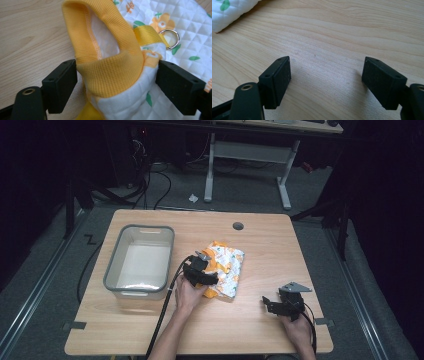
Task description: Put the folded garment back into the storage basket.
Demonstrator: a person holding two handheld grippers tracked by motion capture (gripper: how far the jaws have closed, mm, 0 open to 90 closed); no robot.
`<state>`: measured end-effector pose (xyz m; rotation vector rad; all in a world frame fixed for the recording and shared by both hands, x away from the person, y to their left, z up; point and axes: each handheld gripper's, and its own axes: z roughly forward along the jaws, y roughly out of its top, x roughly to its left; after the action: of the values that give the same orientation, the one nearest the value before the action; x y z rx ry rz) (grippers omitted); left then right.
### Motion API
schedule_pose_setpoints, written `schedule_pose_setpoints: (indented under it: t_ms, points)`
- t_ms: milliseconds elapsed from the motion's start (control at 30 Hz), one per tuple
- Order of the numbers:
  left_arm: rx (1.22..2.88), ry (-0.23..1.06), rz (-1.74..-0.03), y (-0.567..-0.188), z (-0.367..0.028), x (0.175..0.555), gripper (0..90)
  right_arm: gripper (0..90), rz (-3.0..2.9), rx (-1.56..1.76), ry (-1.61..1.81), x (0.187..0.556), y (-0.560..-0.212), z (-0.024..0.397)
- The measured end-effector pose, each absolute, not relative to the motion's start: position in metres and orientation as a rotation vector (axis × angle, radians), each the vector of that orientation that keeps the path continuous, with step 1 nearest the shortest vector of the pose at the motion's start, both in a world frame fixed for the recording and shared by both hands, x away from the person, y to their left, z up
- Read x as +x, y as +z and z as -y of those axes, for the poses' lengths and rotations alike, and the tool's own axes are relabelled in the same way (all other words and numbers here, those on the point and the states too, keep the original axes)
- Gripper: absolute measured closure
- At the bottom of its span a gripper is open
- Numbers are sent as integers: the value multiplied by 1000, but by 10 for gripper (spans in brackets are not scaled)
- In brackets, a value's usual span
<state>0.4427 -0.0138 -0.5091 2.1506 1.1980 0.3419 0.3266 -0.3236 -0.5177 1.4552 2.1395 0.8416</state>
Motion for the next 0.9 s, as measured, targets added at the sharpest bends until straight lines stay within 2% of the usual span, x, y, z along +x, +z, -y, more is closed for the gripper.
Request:
schedule_pose_setpoints:
  t_ms: [233, 667, 900]
  points:
    - [2171, 312, -1180, -513, 16, 443, 235, 237, -2139, 1456, 842, 327, -518, 324]
    - [2168, 223, -1150, -511, 18, 438, 490, 237, -2139, 1456, 842, 327, -518, 324]
    - [2167, 191, -1159, -509, 20, 438, 597, 237, -2139, 1456, 842, 327, -518, 324]
